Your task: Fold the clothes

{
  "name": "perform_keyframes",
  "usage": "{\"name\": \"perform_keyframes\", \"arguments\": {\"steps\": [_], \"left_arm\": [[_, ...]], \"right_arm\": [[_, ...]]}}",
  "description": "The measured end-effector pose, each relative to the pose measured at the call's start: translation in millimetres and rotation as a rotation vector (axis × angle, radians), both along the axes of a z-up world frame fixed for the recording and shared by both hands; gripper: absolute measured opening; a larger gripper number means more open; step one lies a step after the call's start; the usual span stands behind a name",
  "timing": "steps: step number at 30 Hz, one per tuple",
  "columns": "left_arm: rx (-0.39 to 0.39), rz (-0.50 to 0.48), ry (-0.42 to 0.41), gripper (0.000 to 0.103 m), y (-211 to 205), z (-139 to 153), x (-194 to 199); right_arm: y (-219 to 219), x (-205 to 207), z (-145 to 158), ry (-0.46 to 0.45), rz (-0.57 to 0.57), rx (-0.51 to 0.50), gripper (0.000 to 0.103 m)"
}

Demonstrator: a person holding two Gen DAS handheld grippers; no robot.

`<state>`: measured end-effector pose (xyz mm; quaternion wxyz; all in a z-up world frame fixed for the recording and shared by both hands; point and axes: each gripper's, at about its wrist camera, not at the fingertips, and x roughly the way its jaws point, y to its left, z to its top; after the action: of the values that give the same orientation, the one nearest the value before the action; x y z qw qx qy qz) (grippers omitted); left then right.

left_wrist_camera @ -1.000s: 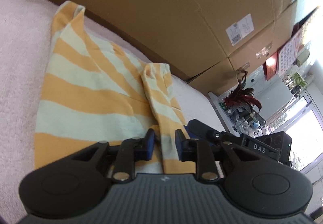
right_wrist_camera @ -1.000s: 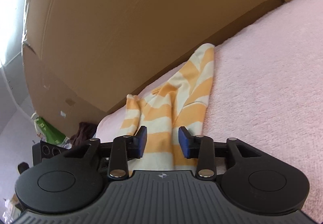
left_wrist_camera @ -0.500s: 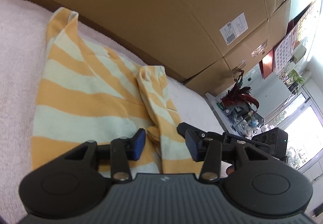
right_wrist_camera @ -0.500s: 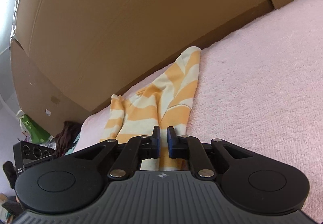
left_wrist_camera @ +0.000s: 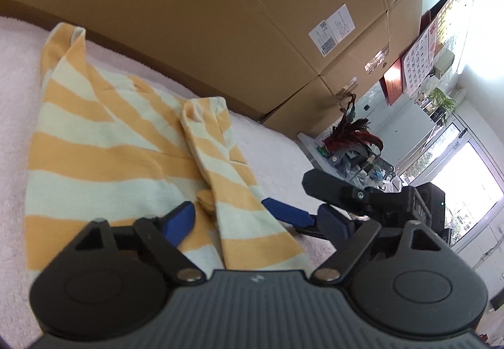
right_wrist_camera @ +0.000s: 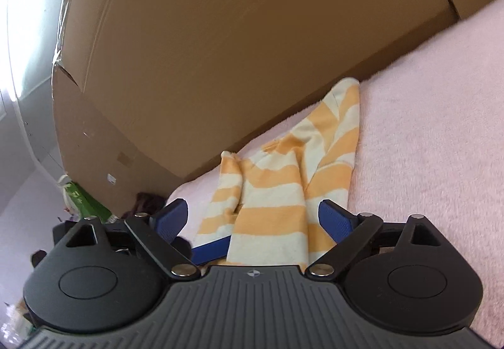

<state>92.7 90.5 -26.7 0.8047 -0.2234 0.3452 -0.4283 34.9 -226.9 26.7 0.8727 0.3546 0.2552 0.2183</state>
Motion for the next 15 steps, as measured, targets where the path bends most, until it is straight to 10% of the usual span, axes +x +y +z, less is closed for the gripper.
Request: {"name": "perform_keyframes", "arguments": {"steps": [3,6,15], "left_arm": [[0.009,-0.017,-0.014,0.056,-3.2,1.2,-2.3],[0.028,-0.010,-0.015,0.024,-4.6,0.3,-2.4],[0.019,0.070,0.052,0.014,9.4,-5.2,5.5]], "right_arm": [[-2.9,-5.6,-1.2,0.049,-0.027,0.008,0.070],[-6.9,-11.4,-11.3,0.105,-0.079,-0.028,0.008],[-14.8,-25.7,-8.7,0.012,-0.123,0.007,0.005]]}}
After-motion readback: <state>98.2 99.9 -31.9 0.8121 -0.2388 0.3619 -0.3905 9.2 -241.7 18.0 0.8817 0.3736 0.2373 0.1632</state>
